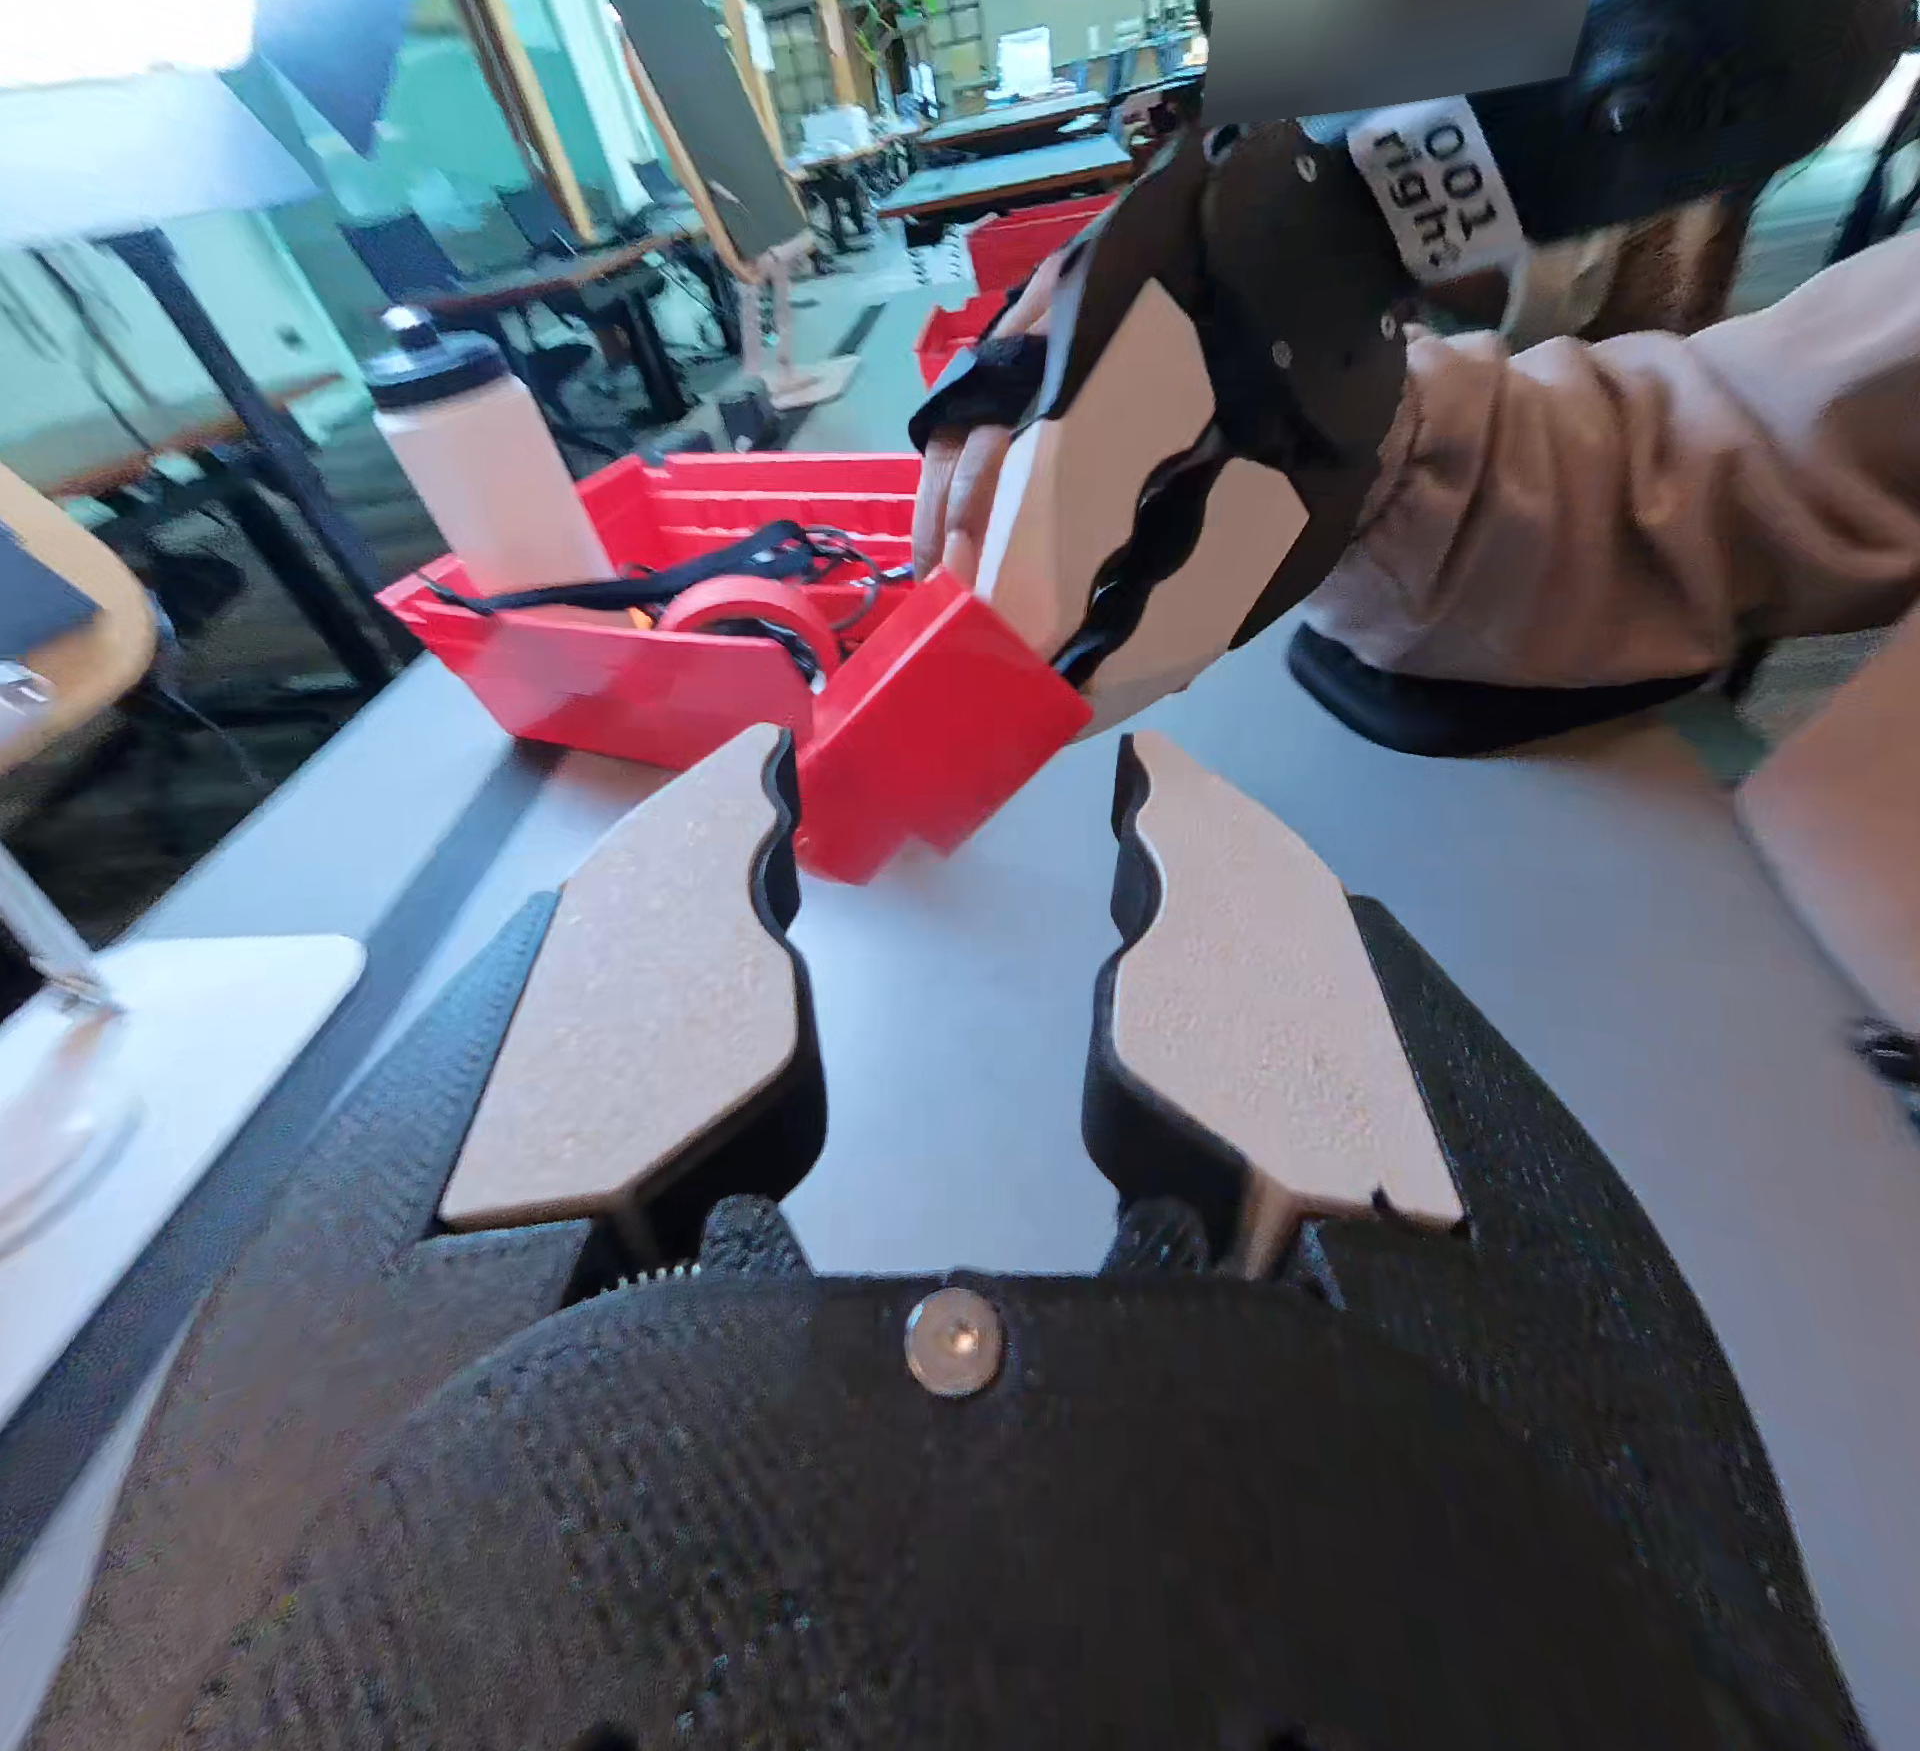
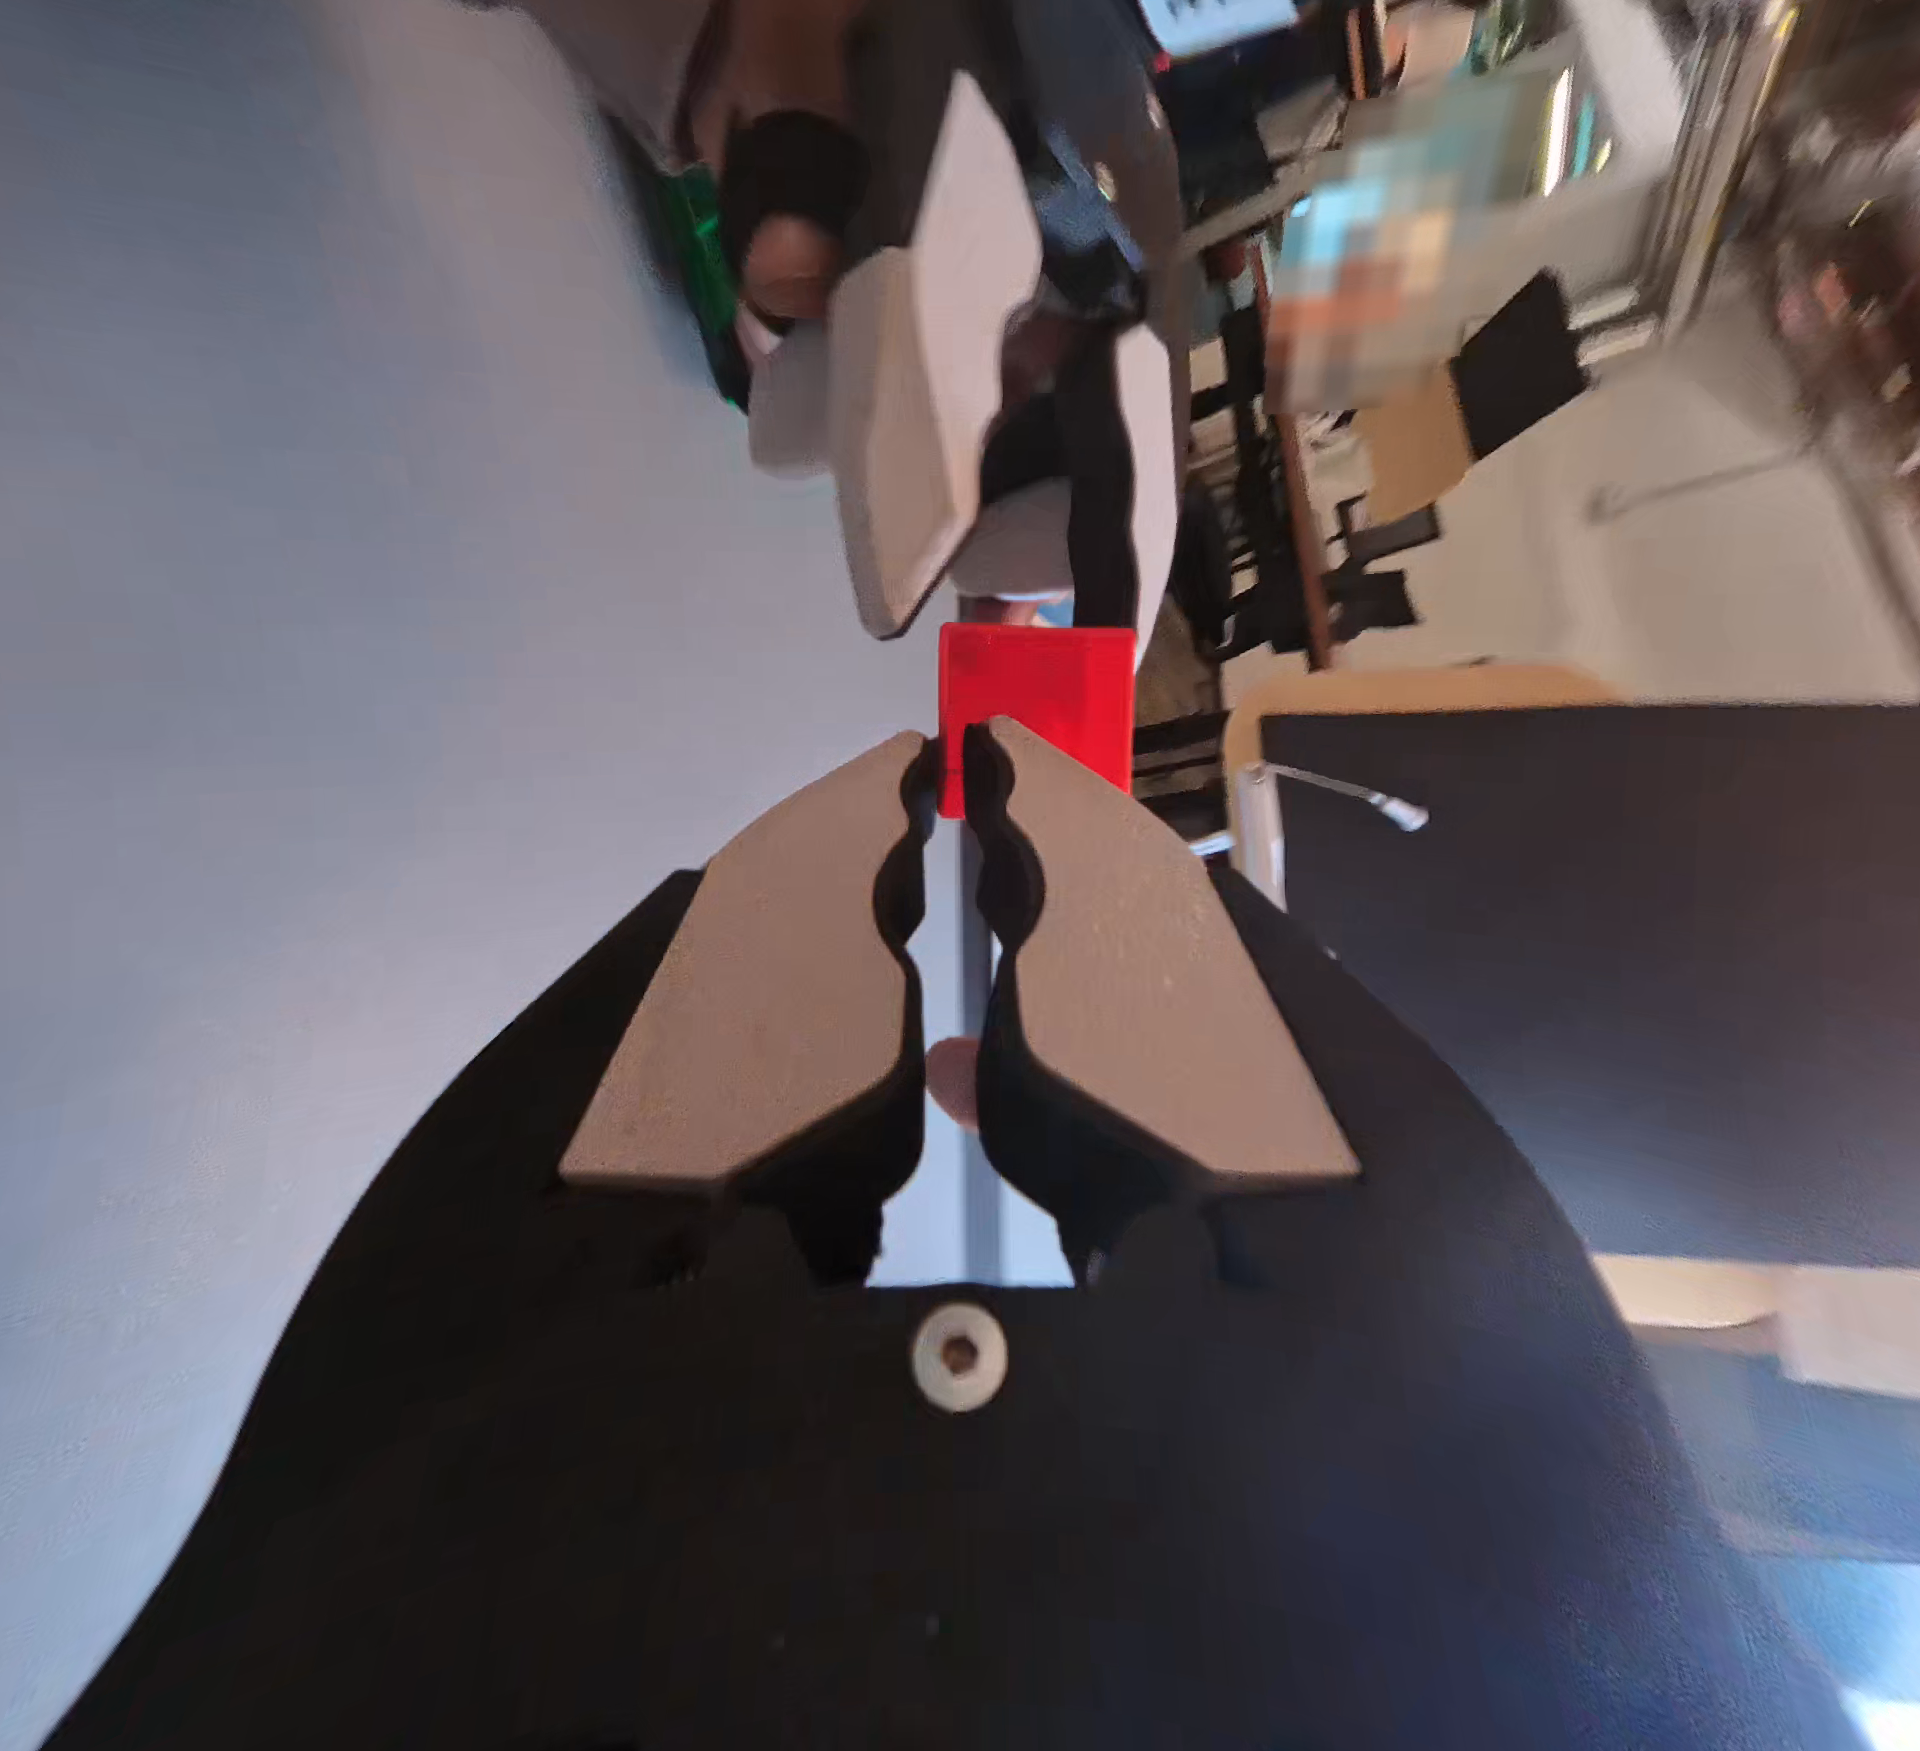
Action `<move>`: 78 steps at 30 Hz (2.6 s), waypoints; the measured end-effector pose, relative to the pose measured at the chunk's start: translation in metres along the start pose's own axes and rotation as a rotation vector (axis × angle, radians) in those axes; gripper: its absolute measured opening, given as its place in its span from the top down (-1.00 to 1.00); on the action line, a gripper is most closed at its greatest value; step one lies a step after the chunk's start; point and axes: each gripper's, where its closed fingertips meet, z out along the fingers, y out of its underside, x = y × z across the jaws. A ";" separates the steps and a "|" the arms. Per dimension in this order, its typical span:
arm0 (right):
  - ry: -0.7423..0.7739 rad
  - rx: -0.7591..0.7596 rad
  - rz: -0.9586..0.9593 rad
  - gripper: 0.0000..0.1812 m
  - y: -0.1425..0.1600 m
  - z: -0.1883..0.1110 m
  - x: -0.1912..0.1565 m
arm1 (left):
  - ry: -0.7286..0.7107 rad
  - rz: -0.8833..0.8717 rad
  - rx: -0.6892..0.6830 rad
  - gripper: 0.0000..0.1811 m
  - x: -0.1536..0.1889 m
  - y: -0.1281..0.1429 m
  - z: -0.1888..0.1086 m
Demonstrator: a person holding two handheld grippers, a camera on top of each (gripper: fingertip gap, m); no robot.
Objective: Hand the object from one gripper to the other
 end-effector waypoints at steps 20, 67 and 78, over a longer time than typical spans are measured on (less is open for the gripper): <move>0.040 0.083 0.202 0.64 0.004 0.022 -0.006 | -0.290 -0.055 -0.055 0.27 -0.058 0.008 -0.024; -0.023 0.423 0.855 0.38 -0.004 -0.013 0.046 | -0.325 0.216 0.013 0.29 -0.025 -0.042 -0.013; -0.290 0.346 1.254 0.23 -0.016 0.019 0.016 | -0.592 0.969 -0.264 0.49 -0.022 -0.012 0.009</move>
